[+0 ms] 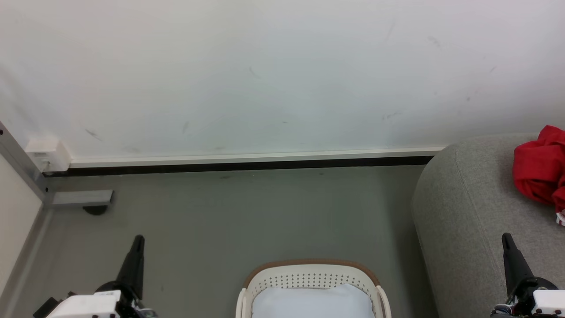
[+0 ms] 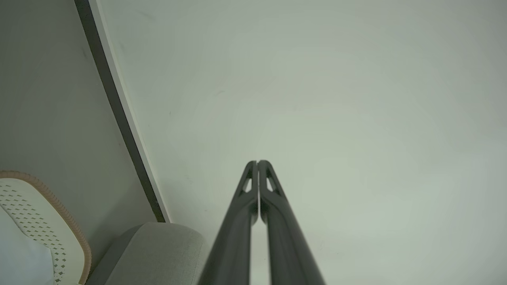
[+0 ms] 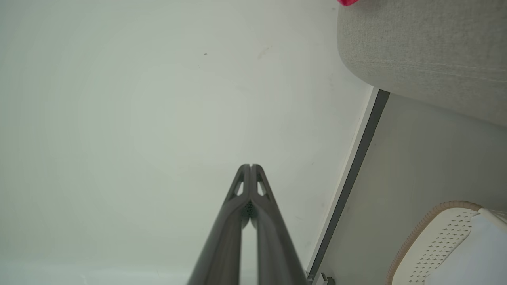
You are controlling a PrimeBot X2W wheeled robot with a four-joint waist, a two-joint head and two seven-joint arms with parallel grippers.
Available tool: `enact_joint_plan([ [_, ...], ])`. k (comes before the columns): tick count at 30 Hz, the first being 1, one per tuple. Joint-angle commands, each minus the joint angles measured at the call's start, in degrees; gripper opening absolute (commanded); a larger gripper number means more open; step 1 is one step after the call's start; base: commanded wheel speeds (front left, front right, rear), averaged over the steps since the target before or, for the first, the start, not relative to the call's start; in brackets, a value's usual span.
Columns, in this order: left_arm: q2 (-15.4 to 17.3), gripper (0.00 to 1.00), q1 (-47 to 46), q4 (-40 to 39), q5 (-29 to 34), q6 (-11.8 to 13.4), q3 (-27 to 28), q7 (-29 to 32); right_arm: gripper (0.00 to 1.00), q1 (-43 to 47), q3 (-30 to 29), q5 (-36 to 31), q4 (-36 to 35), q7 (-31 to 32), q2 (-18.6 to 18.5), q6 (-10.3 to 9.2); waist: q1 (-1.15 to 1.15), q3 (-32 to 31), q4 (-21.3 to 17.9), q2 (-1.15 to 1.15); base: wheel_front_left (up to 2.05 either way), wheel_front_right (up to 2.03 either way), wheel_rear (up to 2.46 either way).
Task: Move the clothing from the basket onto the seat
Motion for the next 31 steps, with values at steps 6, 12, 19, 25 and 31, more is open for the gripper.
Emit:
enact_joint_plan([
  [6,0.41,0.0,-0.43,0.07,-0.75,-0.38,0.15,0.26,0.0,-0.43,-0.24,-0.31,-0.26,0.08,0.05,-0.1,0.0,0.0,0.0,0.0,0.0,0.0,0.0],
  [12,0.41,0.0,-0.43,0.07,-0.74,-0.38,0.15,0.26,0.0,-0.44,-0.25,-0.33,-0.26,0.09,0.05,-0.1,0.0,0.0,0.0,0.0,0.0,0.0,0.0],
  [19,0.41,0.0,-0.43,0.07,-0.74,-0.38,0.15,0.26,0.0,-0.44,-0.27,-0.34,-0.26,0.1,0.06,-0.1,0.0,0.0,0.0,0.0,0.0,0.0,0.0],
  [25,0.41,0.0,-0.43,0.07,-0.74,-0.39,0.15,0.26,0.0,-0.44,-0.27,-0.36,-0.26,0.12,0.07,-0.1,0.0,0.0,0.0,0.0,0.0,0.0,0.0],
  [31,0.41,0.0,-0.43,0.07,-0.74,-0.39,0.15,0.26,0.0,-0.44,-0.28,-0.36,-0.26,0.13,0.07,-0.1,0.0,0.0,0.0,0.0,0.0,0.0,0.0],
])
